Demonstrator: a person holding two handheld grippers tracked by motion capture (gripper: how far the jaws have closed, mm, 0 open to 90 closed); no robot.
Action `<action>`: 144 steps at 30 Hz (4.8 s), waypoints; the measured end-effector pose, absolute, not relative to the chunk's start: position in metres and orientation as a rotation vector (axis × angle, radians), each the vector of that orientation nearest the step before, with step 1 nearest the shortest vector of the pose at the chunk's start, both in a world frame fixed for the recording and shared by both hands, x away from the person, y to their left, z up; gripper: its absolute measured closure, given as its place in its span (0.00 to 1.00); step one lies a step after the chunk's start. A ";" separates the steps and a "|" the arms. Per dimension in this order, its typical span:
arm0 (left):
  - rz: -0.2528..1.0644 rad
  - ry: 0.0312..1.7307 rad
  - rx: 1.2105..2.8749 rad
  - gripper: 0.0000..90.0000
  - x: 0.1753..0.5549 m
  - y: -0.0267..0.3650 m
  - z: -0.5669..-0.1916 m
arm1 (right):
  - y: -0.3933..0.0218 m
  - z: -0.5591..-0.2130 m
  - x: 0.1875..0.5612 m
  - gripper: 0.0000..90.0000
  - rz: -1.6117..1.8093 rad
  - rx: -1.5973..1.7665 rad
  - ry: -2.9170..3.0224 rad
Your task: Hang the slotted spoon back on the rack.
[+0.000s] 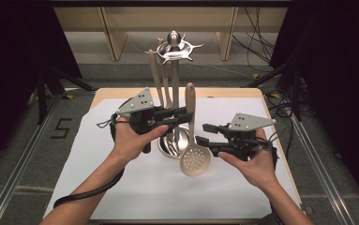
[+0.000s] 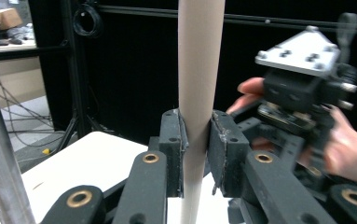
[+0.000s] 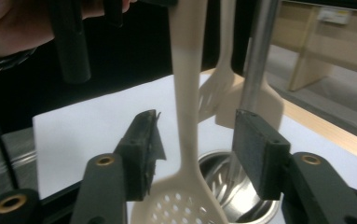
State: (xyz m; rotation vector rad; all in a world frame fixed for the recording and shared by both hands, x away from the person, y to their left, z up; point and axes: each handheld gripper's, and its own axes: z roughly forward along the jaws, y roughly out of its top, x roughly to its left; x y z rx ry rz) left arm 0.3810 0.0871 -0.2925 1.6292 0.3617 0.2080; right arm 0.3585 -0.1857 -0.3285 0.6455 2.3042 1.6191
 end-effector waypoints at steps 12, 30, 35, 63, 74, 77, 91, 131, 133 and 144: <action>0.139 0.300 1.642 0.84 0.383 0.103 -0.292 | -0.183 -0.334 0.384 0.61 1.779 0.474 2.441; 0.112 0.274 1.642 0.84 0.381 0.105 -0.290 | -0.165 -0.334 0.386 0.67 1.784 0.394 2.496; 0.111 0.267 1.643 0.84 0.382 0.105 -0.290 | -0.164 -0.332 0.386 0.70 1.775 0.362 2.498; 0.121 0.268 1.626 0.81 0.383 0.103 -0.292 | -0.161 -0.324 0.381 0.88 1.729 0.355 2.515; 0.339 0.379 1.584 0.55 0.377 0.101 -0.300 | -0.148 -0.326 0.366 0.88 1.608 0.585 2.393; 0.354 0.392 1.581 0.54 0.375 0.101 -0.300 | -0.142 -0.325 0.362 0.88 1.576 0.626 2.327; 0.374 0.429 1.563 0.57 0.371 0.091 -0.304 | -0.128 -0.327 0.355 0.88 1.513 0.759 2.304; 0.290 0.399 1.595 0.80 0.391 0.126 -0.291 | -0.173 -0.359 0.367 0.64 1.484 0.930 2.205; 0.288 0.393 1.591 0.80 0.391 0.127 -0.289 | -0.181 -0.366 0.371 0.64 1.451 0.942 2.203; 0.278 0.364 1.601 0.80 0.393 0.128 -0.281 | -0.215 -0.395 0.382 0.64 1.377 1.126 2.161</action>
